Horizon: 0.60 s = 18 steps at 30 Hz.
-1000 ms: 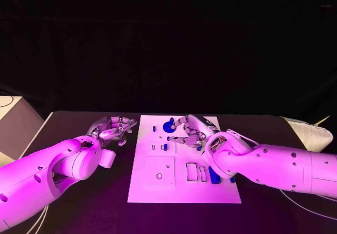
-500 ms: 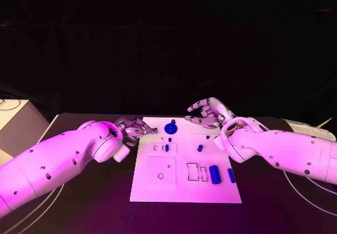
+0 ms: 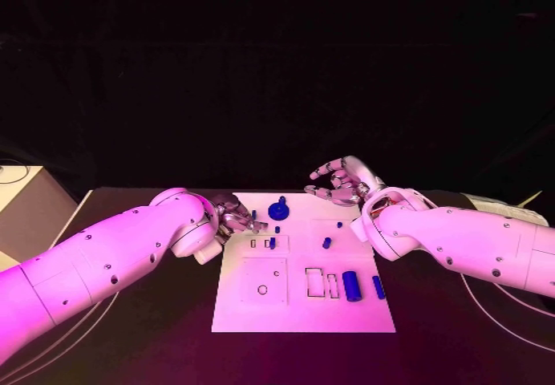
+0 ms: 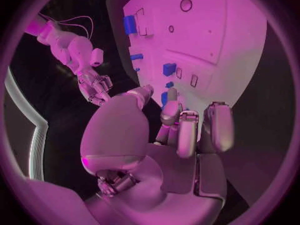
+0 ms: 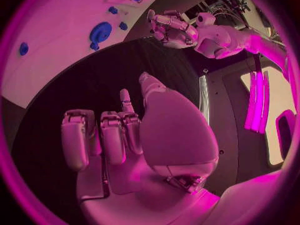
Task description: Assemble the parts on the task board
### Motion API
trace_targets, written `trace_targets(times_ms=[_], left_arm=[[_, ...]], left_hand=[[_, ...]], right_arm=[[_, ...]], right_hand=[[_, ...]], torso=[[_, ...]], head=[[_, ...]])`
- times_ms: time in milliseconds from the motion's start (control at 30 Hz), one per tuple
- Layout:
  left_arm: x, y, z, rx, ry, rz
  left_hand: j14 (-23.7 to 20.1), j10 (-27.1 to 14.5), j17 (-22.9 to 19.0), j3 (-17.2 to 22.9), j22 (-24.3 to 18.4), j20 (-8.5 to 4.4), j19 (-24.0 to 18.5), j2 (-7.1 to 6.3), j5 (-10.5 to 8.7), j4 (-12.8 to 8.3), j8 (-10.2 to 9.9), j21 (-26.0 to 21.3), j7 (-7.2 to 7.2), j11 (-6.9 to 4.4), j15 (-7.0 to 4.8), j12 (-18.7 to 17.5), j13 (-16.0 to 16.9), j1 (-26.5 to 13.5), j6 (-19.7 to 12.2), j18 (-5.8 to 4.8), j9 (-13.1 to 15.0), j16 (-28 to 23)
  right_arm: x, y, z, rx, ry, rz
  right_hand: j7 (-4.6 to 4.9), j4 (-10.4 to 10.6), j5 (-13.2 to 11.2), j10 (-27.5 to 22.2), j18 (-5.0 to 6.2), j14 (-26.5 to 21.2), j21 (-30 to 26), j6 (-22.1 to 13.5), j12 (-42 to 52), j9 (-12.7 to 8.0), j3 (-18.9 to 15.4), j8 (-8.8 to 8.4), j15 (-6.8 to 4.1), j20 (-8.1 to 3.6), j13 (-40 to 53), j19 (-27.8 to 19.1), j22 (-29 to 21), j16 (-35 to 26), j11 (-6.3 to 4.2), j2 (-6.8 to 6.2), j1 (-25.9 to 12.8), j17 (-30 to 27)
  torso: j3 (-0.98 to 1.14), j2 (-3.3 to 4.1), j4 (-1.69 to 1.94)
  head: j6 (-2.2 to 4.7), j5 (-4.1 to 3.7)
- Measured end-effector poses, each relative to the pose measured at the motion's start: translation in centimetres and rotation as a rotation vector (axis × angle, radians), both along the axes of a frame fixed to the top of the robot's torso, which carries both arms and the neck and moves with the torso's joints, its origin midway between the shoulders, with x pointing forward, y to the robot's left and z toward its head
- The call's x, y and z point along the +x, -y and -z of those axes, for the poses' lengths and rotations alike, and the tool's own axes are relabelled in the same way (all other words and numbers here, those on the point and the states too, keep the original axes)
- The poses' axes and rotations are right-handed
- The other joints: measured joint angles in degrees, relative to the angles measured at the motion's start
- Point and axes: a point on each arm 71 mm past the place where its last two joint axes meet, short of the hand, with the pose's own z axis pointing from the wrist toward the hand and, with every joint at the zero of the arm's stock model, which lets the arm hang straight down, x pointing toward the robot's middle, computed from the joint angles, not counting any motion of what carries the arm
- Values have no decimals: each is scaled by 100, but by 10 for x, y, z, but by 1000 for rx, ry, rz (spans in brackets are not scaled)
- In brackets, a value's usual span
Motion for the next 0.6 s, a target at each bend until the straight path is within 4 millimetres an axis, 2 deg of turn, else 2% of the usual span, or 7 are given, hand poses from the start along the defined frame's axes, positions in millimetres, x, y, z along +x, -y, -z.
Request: trace_targets(times_ms=[133,200,300,600], left_arm=[[2,6,5,37,-21,17],[3,10,6,50,-30,25],[4,14,9,65,-41,33],[8,21,16,94,-67,44]], left_hand=[[21,0,0,-32,5,-17,17,1,0,4,66,0,-5,0,-21,0,-9,-42,-6,0,79,0],[0,-6,0,-88,12,-17,17,1,0,8,149,0,-21,-31,-42,0,-9,-105,-21,-89,157,0],[1,-3,-1,-127,16,-38,38,24,0,16,244,0,-53,-44,-42,0,-3,-143,-13,-90,257,0],[1,-3,-1,-191,20,-38,37,1,-1,16,363,0,-82,-84,-83,0,-9,-166,-42,-90,432,0]], right_arm=[[2,-3,1,-2,-9,2],[3,-4,1,-4,-14,2],[4,-6,2,-6,-20,2],[6,-10,4,-14,-36,0]], right_hand=[[0,0,32,0,0,0,0,0,0,3,27,0,0,0,0,0,0,0,0,-4,4,0],[0,0,32,0,0,0,0,0,0,3,27,0,0,0,0,0,0,0,0,-4,4,0],[0,1,32,0,0,0,0,0,0,3,27,0,0,0,0,0,-1,0,0,-4,4,0],[0,0,32,0,0,0,0,0,0,2,27,0,0,0,-1,0,-1,0,0,-4,4,0]], torso=[[3,-3,-1],[3,-2,-8],[4,3,-19],[7,16,-24]], head=[[30,5],[44,-13],[49,-27],[5,74]])
